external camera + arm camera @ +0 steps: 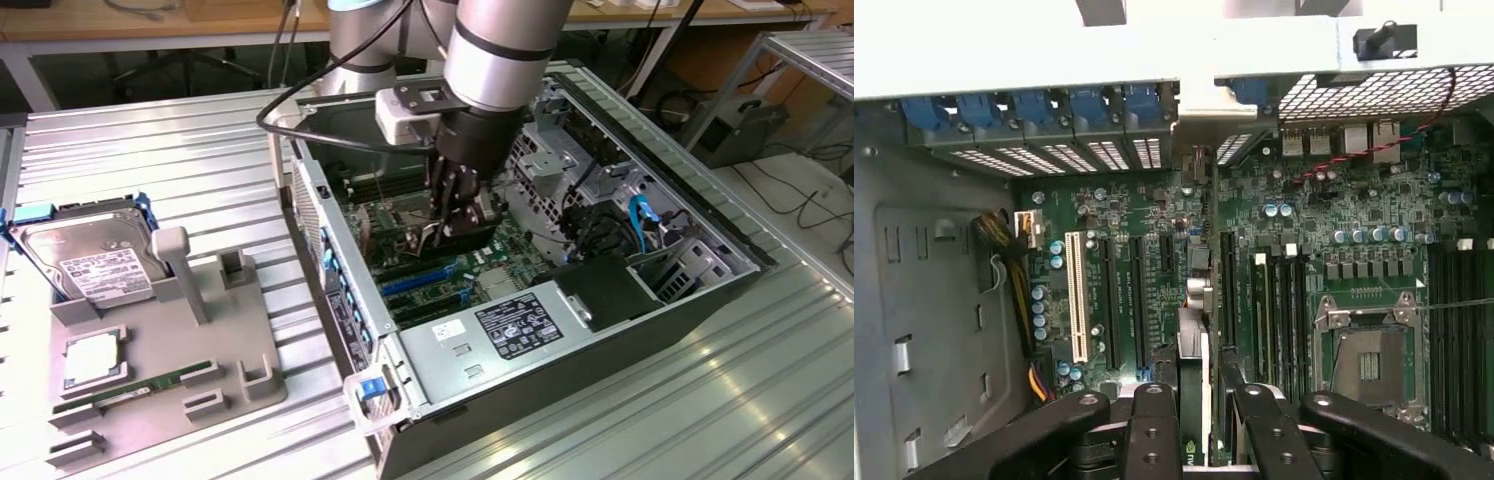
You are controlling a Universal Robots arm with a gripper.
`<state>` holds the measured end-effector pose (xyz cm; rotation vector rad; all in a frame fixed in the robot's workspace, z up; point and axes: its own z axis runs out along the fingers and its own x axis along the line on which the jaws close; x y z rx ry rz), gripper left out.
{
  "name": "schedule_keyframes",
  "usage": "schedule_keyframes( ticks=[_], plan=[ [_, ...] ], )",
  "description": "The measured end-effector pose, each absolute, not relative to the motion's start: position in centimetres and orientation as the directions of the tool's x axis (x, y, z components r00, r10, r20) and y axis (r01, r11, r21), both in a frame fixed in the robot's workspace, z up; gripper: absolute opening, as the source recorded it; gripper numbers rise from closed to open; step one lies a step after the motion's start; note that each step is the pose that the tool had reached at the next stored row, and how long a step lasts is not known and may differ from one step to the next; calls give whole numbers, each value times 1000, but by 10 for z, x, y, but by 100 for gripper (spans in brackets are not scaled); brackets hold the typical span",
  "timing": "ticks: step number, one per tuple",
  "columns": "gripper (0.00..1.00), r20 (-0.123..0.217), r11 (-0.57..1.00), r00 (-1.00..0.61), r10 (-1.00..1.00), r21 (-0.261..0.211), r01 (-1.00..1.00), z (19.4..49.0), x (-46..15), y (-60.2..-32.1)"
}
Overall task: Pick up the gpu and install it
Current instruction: 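Insert the gpu into the slot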
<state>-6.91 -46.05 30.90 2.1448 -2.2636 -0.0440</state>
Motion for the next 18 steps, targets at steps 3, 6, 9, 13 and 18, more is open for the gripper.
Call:
schedule_keyframes(
  ticks=[3, 6, 9, 13, 18],
  plan=[
    [26, -3, 51, -51, -999, 34, -998, 303, -73, -460],
    [26, -3, 43, -43, -999, 30, -999, 297, -75, -460],
    [26, -3, 29, -29, -1000, 26, -999, 293, -76, -458],
    [26, -3, 12, -12, -1000, 21, -1000, 286, -76, -457],
    [26, -3, 8, -8, -1000, 18, -1000, 276, -77, -457]
  ],
)
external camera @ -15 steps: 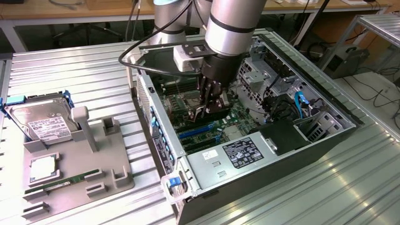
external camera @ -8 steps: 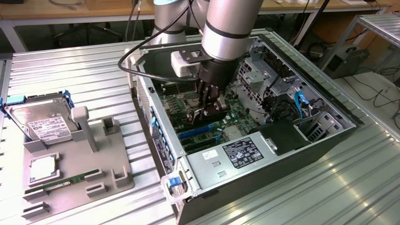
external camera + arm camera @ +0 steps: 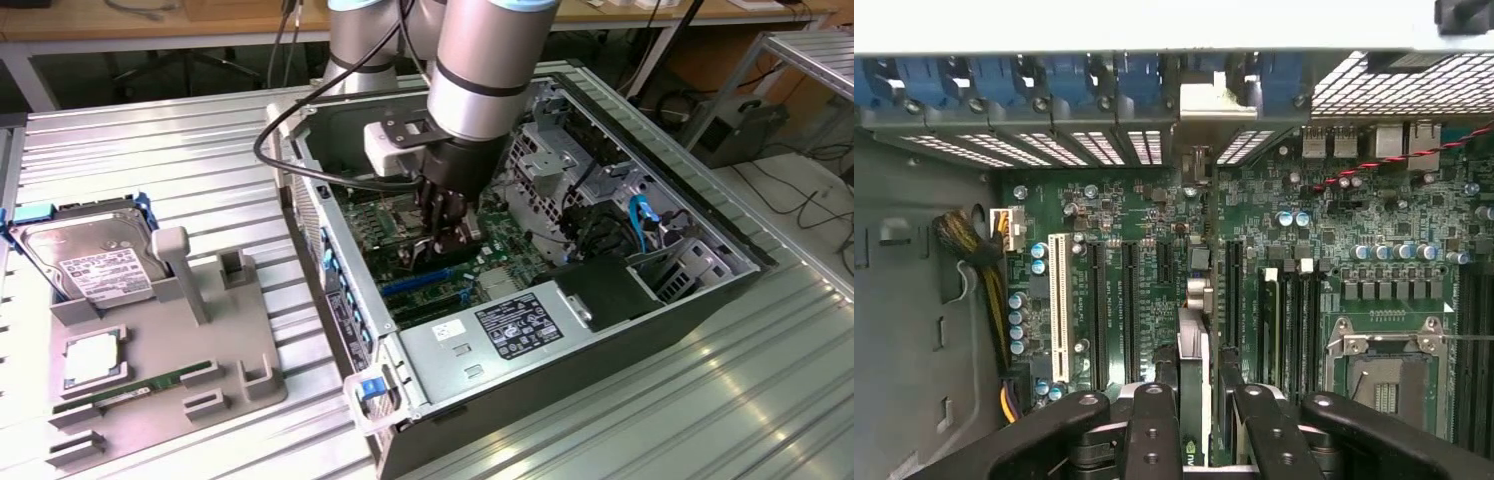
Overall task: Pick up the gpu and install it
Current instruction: 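Insert the gpu into the slot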
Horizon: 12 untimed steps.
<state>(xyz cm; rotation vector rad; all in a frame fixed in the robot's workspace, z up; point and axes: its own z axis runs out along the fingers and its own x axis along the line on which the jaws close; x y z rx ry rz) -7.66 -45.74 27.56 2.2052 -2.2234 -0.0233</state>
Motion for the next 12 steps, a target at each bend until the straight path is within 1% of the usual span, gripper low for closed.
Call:
schedule_keyframes(
  ticks=[12],
  plan=[
    [26, -6, -7, 7, -1000, 16, -1000, 263, -79, -456]
  ],
)
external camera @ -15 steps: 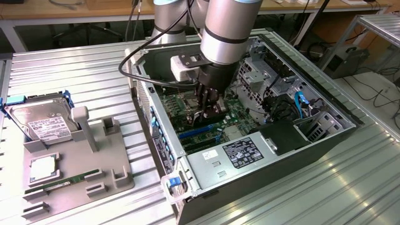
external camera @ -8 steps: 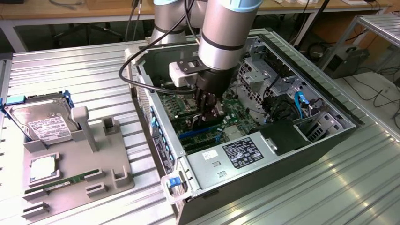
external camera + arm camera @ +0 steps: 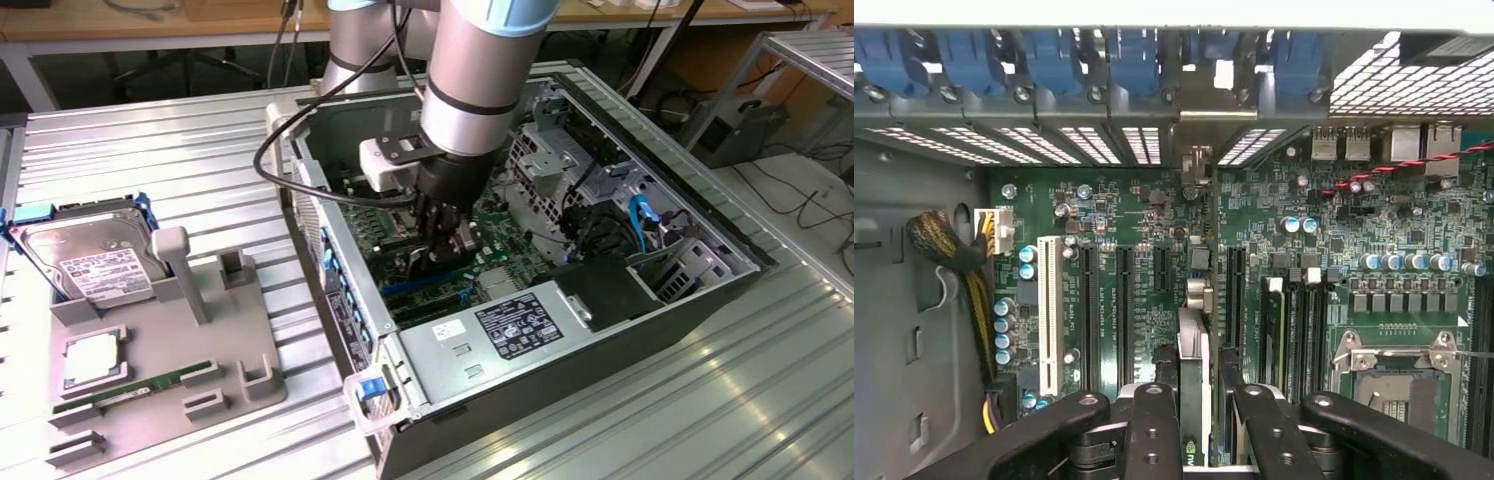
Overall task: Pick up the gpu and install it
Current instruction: 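Insert the gpu into the slot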
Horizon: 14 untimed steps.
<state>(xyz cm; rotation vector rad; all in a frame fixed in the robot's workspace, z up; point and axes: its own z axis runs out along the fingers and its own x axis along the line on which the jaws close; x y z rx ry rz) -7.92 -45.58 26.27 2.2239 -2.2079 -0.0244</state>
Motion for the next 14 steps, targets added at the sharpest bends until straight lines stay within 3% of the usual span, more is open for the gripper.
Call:
schedule_keyframes(
  ticks=[14],
  plan=[
    [26, -19, -8, 7, -1000, 16, -1000, 254, -79, -455]
  ],
)
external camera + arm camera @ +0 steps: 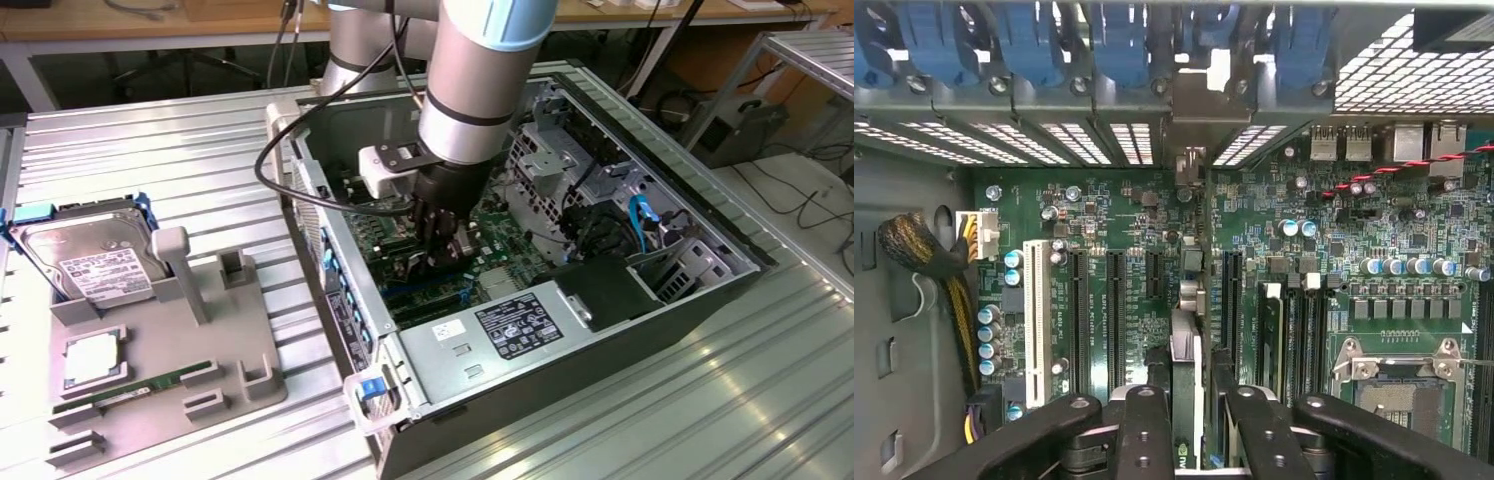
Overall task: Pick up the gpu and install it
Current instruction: 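Insert the gpu into the slot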
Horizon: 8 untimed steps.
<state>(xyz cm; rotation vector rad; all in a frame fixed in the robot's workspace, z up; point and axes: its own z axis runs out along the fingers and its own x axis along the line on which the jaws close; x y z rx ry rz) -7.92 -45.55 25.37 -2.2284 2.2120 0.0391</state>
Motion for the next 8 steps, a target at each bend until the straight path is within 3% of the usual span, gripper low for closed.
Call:
schedule_keyframes(
  ticks=[2, 3, 8],
  plan=[
    [27, -19, -8, 7, -1000, 16, -1000, 253, -79, -455],
    [34, -19, -8, 7, -1000, 16, -1000, 254, -79, -455],
    [34, -19, -7, 7, -1000, 16, -1000, 267, -79, -455]
  ],
)
